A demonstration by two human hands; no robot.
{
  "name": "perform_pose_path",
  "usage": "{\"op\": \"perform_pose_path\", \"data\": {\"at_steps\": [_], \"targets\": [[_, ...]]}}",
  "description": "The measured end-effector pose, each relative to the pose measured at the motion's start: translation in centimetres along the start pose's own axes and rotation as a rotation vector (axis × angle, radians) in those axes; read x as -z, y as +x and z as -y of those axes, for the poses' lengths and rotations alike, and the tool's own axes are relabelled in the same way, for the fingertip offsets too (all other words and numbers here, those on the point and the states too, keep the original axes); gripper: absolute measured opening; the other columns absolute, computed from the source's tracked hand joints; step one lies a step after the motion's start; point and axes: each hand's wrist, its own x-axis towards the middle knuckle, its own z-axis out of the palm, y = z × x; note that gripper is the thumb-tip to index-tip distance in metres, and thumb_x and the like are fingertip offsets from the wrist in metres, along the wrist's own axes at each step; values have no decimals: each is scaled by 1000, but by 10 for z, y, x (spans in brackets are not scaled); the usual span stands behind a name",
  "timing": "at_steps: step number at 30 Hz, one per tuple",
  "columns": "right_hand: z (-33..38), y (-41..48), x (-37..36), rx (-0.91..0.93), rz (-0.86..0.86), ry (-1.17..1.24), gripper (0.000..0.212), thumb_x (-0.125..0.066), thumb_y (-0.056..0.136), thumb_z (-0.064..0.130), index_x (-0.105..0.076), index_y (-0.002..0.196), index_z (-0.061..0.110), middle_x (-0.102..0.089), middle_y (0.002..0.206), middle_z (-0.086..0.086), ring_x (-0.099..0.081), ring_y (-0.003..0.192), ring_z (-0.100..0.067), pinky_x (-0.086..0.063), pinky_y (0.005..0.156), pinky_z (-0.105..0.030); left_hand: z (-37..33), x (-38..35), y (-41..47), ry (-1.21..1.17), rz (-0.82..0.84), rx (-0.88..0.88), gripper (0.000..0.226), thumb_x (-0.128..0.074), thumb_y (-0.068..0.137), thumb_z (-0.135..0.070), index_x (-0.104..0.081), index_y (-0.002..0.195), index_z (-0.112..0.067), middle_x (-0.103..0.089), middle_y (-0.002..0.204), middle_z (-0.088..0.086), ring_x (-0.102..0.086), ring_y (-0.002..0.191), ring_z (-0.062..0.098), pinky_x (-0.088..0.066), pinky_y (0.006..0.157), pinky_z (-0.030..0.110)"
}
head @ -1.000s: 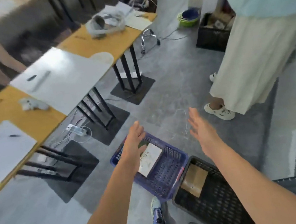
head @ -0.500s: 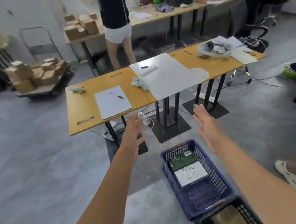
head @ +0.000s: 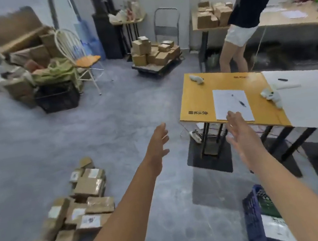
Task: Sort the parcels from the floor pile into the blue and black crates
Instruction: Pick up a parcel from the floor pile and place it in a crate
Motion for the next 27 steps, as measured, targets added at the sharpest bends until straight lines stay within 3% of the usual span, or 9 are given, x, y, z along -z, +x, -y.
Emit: {"op": "perform_pose_path", "data": {"at_steps": [3,8,13,19,21,27], "targets": [[-4,13,-55,-13,92,-12,68,-38,104,63,-33,162,28,-34,165,14,-36,150,-10,-35,113,-34,-1,45,-5,-53,-88,6,50,-46,103,-56,-46,147,-31,-48,153,-5,-49,138,15,-36,118,52],[-12,31,-133,-20,282,-86,67,-37,106,61,-33,163,25,-35,166,13,-37,149,-9,-33,122,-41,5,105,-22,-165,-278,-9,47,-47,103,-53,-48,145,-32,-48,154,-5,-49,138,14,-36,118,51],[-26,36,-199,-77,496,-128,64,-38,107,58,-33,163,26,-34,166,12,-38,149,-11,-37,116,-39,33,144,-46,-232,-471,20,50,-45,104,-54,-46,148,-31,-46,156,-5,-47,139,14,-35,118,50],[-52,41,-255,-166,751,-197,61,-41,107,56,-39,160,26,-40,163,12,-42,146,-9,-37,119,-40,60,159,-82,-335,-710,48,39,-40,104,-58,-48,136,-38,-48,153,-6,-47,138,14,-38,112,46],[-57,40,-268,-190,826,-214,61,-41,107,56,-40,160,26,-41,162,13,-43,146,-8,-38,115,-37,65,161,-92,-374,-796,57,42,-41,104,-57,-48,139,-36,-49,151,-6,-47,137,14,-40,106,42],[-73,35,-290,-238,1022,-291,63,-40,105,60,-40,158,26,-44,158,16,-42,146,-8,-34,121,-42,84,159,-114,-426,-989,87,47,-41,103,-60,-49,142,-36,-49,154,-7,-48,135,14,-38,106,45]]}}
